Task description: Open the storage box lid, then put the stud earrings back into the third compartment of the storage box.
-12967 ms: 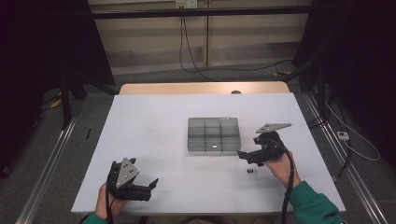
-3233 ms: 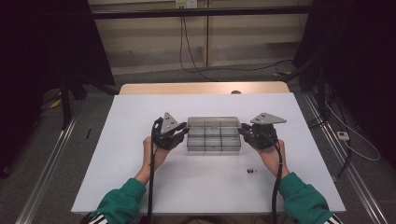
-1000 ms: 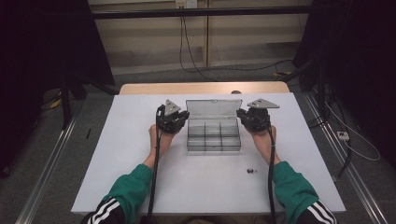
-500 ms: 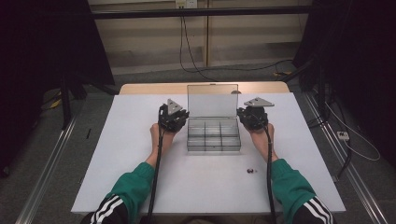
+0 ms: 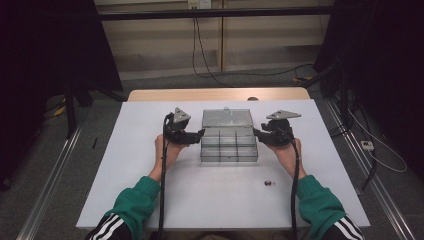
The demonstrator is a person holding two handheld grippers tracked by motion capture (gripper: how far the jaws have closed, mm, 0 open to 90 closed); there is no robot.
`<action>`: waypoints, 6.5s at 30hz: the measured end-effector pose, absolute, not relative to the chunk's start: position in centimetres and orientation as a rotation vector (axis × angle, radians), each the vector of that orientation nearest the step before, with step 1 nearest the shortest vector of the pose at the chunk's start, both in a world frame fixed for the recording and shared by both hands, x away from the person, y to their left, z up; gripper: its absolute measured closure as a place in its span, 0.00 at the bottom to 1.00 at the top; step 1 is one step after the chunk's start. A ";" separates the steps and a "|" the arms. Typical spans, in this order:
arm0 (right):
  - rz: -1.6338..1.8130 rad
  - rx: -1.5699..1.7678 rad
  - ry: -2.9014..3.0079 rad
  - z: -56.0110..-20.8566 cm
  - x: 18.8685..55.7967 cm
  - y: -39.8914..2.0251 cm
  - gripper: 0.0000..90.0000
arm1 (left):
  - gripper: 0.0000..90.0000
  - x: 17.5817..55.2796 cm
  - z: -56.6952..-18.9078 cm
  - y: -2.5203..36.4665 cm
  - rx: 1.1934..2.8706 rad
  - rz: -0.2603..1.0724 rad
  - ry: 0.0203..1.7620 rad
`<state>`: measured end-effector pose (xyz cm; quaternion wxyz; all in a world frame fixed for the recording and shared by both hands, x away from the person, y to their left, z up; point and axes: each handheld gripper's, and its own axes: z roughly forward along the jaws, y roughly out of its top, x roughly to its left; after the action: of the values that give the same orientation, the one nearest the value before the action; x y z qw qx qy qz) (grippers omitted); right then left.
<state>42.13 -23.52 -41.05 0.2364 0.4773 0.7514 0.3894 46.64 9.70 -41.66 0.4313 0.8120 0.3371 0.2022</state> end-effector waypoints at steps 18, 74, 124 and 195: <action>1.102 1.283 2.225 -41.0 37.4 -24.0 0.23 | 0.01 40.6 -41.0 12.4 2.101 0.466 0.807; 1.177 1.284 2.329 -42.1 30.7 -26.1 0.02 | 0.01 32.2 -42.8 18.5 2.173 0.426 0.817; 0.951 1.162 2.507 -43.7 30.9 -24.9 0.91 | 0.01 32.6 -43.0 18.5 2.199 0.414 0.825; 1.050 1.056 2.248 -41.2 30.5 -24.0 0.93 | 0.02 32.6 -43.0 18.3 2.202 0.455 0.831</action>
<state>30.46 -23.96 -41.19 0.2207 0.3820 0.8131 0.3799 32.57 18.35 -42.97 0.3639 0.8556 0.3228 0.1767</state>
